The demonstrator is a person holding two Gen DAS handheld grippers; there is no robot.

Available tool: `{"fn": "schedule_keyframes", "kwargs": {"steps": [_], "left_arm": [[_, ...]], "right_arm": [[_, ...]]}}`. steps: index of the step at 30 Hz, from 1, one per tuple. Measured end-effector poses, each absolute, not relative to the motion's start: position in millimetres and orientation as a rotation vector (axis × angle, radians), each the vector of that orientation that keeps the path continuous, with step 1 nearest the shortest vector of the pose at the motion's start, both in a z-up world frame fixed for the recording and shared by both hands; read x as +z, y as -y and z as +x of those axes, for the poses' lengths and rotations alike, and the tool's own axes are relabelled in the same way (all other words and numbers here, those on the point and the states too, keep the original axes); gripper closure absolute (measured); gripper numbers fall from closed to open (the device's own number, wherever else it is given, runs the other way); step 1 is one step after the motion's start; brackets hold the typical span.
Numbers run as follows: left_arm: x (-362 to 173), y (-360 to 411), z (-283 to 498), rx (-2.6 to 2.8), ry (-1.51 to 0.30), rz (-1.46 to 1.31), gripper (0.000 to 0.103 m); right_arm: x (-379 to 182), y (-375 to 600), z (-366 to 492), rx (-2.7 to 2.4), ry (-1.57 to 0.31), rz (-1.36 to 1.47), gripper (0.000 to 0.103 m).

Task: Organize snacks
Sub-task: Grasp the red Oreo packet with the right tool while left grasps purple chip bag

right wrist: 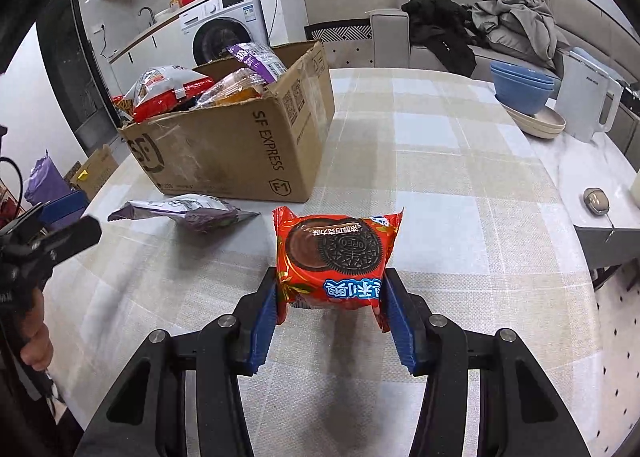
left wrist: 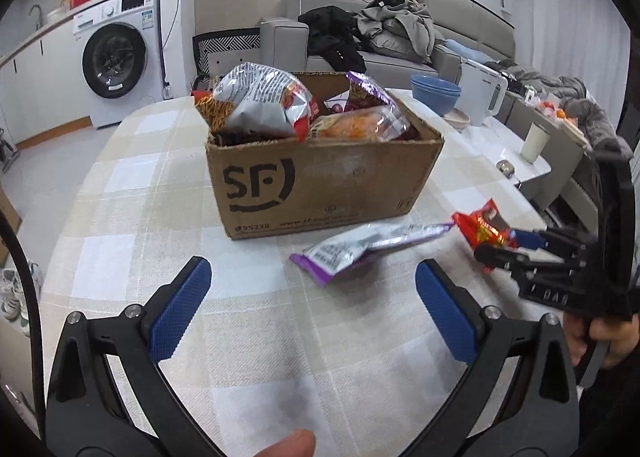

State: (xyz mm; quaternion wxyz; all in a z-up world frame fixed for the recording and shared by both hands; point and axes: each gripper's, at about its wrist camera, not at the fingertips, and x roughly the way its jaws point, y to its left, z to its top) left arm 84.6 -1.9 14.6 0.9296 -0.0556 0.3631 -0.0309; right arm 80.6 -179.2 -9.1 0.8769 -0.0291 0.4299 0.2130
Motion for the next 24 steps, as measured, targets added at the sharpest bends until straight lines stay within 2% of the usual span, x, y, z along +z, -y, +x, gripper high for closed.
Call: {"fn": "schedule_keyframes", "kwargs": {"steps": [6, 15, 24], "left_arm": [[24.3, 5.6, 114.9, -0.072, -0.757, -0.103, 0.001], [-21.7, 33.5, 127.7, -0.126, -0.915, 0.031, 0.001], [-16.9, 48.1, 131.7, -0.123, -0.831, 0.082, 0.002]], "right_arm": [[-9.8, 179.6, 81.8, 0.447, -0.899, -0.057, 0.052], [-13.1, 181.2, 83.1, 0.439, -0.913, -0.057, 0.052], [-15.8, 176.8, 81.8, 0.449, -0.92, -0.07, 0.052]]}}
